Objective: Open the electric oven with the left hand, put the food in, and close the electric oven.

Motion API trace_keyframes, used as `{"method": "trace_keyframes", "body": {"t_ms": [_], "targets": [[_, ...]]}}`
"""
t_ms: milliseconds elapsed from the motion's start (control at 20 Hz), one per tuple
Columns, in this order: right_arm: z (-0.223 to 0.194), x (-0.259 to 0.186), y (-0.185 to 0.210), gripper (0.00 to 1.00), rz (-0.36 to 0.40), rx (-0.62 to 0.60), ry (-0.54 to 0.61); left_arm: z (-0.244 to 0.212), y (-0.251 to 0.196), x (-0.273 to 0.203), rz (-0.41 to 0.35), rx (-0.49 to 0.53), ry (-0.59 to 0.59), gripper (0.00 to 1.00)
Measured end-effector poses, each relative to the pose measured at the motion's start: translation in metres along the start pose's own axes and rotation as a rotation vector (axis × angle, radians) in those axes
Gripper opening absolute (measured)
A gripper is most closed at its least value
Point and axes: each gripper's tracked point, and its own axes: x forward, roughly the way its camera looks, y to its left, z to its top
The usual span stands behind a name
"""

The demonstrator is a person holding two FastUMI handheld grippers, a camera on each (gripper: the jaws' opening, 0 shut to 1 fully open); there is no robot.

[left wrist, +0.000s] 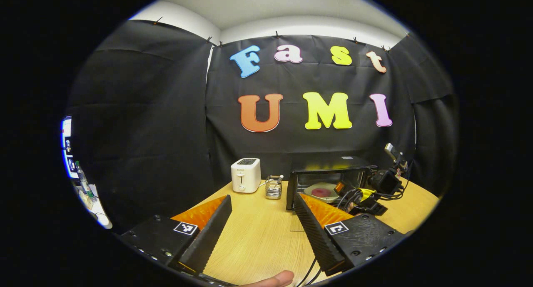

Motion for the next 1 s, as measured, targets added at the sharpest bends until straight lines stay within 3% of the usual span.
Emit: {"method": "trace_keyframes", "body": {"t_ms": [50,100,150,200,250,300,400,450,550,600,750,850,1000], "targets": [[0.003,-0.008,0.003,0.93,0.018,-0.044,-0.008,-0.005,-0.002,0.0,-0.005,0.006,0.01,0.95],[0.005,-0.017,0.007,0.87,0.038,-0.086,-0.016,-0.009,-0.003,0.0,-0.007,0.012,0.021,0.95],[0.009,-0.027,0.01,0.87,0.058,-0.134,-0.031,-0.014,-0.004,0.001,-0.009,0.016,0.033,0.95],[0.013,-0.038,0.015,0.95,0.08,-0.19,-0.056,-0.019,-0.006,0.002,-0.013,0.017,0.046,0.95],[0.018,-0.049,0.018,0.91,0.101,-0.243,-0.076,-0.026,-0.008,0.004,-0.018,0.015,0.059,0.95],[0.02,-0.06,0.022,0.98,0.126,-0.283,-0.091,-0.033,-0.011,0.006,-0.023,0.012,0.079,0.95],[0.021,-0.082,0.029,1.0,0.185,-0.326,-0.092,-0.048,-0.015,0.011,-0.027,0.004,0.12,0.95],[0.024,-0.092,0.03,0.96,0.208,-0.34,-0.086,-0.054,-0.017,0.013,-0.03,0.001,0.139,0.95],[0.034,-0.111,0.026,1.0,0.224,-0.37,-0.084,-0.064,-0.026,0.016,-0.045,-0.007,0.169,0.95],[0.039,-0.121,0.022,0.96,0.223,-0.384,-0.085,-0.069,-0.031,0.017,-0.055,-0.01,0.18,0.95],[0.064,-0.143,0.023,0.96,0.262,-0.438,-0.101,-0.084,-0.051,0.022,-0.087,-0.002,0.223,0.95],[0.084,-0.16,0.017,1.0,0.263,-0.475,-0.132,-0.095,-0.06,0.026,-0.096,0.008,0.246,0.95],[0.112,-0.18,0.006,0.96,0.244,-0.506,-0.163,-0.111,-0.084,0.031,-0.132,-0.015,0.291,0.95]]}}
